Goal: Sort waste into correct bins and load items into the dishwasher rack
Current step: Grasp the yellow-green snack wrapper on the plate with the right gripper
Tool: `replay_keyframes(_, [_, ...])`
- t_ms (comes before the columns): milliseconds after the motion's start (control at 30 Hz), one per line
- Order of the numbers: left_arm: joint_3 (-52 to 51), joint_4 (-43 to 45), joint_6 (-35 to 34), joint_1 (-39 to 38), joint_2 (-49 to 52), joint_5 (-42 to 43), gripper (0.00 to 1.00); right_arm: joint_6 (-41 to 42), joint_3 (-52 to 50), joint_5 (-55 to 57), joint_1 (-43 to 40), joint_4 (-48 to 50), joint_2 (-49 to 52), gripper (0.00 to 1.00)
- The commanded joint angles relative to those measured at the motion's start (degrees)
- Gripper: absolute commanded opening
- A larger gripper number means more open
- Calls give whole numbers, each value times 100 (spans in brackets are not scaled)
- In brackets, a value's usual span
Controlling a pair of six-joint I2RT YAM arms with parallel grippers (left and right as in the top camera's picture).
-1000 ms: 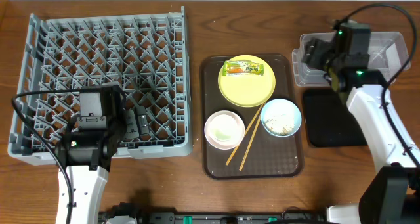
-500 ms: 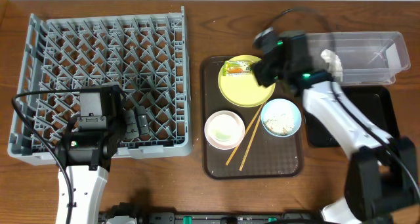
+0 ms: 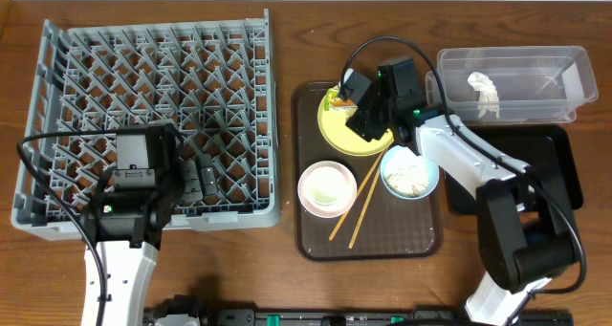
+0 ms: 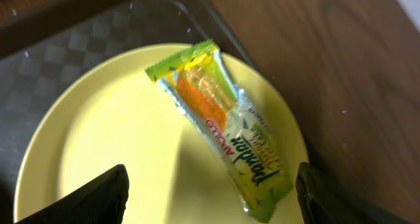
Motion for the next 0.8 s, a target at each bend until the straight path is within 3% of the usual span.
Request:
replay_keyframes(0, [129, -13, 52, 24, 13, -26, 98, -155, 68, -22, 20, 22, 170, 80])
replay_keyframes(367, [129, -13, 52, 24, 13, -26, 98, -280, 68, 50, 9, 153, 636, 78])
replay_keyframes(500, [129, -13, 52, 24, 13, -26, 98, -275, 68, 111, 9, 280, 789, 70])
replay_keyframes(600, [129, -15, 52, 24, 13, -26, 98, -273, 68, 177, 7, 299, 798, 59])
replay_keyframes(767, [129, -13, 52, 24, 13, -26, 98, -205, 68, 170, -4, 203, 798, 27])
